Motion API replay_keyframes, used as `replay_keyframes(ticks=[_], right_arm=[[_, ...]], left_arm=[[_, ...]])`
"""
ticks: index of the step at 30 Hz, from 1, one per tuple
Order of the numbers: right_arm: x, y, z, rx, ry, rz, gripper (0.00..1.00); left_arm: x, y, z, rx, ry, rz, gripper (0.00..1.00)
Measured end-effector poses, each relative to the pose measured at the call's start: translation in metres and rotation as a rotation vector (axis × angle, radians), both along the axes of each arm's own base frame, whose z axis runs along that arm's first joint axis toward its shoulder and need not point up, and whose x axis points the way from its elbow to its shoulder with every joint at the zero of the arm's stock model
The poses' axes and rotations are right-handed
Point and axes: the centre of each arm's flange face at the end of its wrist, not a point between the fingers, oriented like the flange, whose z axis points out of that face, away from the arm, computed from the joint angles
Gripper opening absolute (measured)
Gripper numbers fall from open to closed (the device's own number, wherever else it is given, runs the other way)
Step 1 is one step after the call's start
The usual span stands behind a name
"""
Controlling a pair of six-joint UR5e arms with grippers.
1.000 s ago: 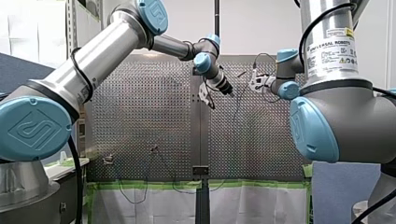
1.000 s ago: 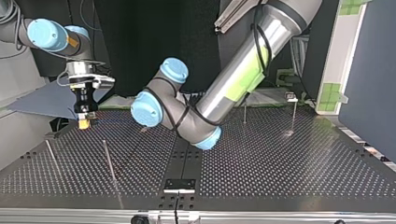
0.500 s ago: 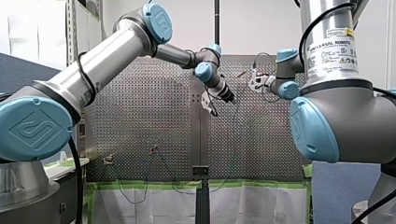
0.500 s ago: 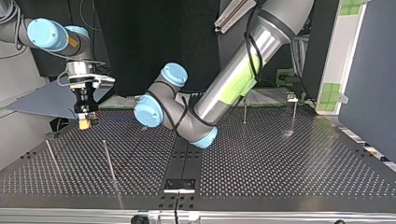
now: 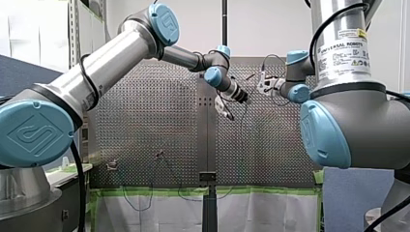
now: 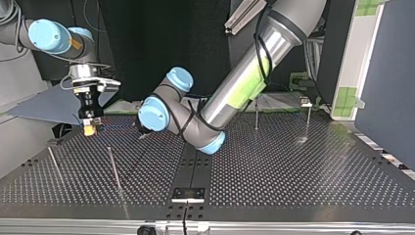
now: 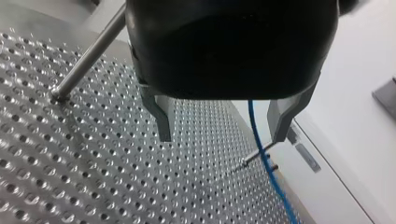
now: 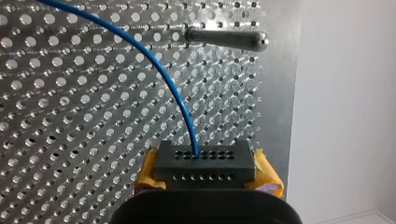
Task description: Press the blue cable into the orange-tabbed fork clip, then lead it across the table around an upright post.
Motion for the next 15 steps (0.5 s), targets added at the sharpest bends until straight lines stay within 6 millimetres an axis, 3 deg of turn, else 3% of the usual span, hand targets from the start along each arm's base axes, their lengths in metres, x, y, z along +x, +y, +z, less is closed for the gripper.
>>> replay_keyframes(ticks=[15], right_arm=[[0.0002, 0.0000, 0.0000, -0.001, 0.001, 0.006, 0.00]], left_arm=[[-0.0085, -0.0053, -0.0018, -0.003, 0.025, -0.010, 1.00]])
